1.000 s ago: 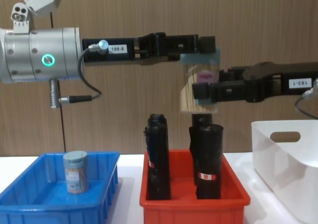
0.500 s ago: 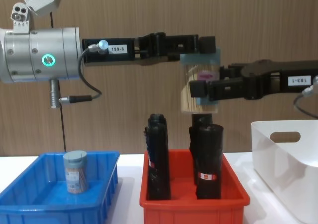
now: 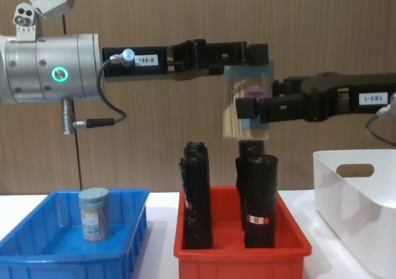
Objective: Pick the cotton swabs from the blue box and place them into the white box.
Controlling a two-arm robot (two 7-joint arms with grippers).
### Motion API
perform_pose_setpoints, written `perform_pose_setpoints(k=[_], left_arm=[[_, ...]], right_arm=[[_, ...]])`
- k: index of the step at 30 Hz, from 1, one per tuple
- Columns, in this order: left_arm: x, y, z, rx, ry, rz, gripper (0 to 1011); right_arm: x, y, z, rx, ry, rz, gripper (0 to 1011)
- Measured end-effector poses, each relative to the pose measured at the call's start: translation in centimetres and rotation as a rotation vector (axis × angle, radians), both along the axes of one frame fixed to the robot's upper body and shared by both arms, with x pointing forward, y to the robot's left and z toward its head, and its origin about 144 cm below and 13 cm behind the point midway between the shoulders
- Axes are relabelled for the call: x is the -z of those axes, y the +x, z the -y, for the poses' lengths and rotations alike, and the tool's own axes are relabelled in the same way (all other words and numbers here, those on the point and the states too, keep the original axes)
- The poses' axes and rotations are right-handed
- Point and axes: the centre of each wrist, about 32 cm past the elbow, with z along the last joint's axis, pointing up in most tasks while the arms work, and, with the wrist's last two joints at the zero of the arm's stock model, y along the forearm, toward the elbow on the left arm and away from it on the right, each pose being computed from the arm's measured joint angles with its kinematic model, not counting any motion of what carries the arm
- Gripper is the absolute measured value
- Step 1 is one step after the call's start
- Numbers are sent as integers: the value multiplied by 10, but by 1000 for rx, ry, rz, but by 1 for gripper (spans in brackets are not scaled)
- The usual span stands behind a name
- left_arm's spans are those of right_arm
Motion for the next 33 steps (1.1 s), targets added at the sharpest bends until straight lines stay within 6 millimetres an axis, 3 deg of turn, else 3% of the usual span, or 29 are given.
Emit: perform_pose_setpoints(k=[21,33], left_arm=[[0,0,0,-2,6,-1,668],[0,0,0,-2,4,-1,668]], right_arm=[[6,4,-1,-10,14,-18,1003],[15,2,8,24,7,-41,1003]])
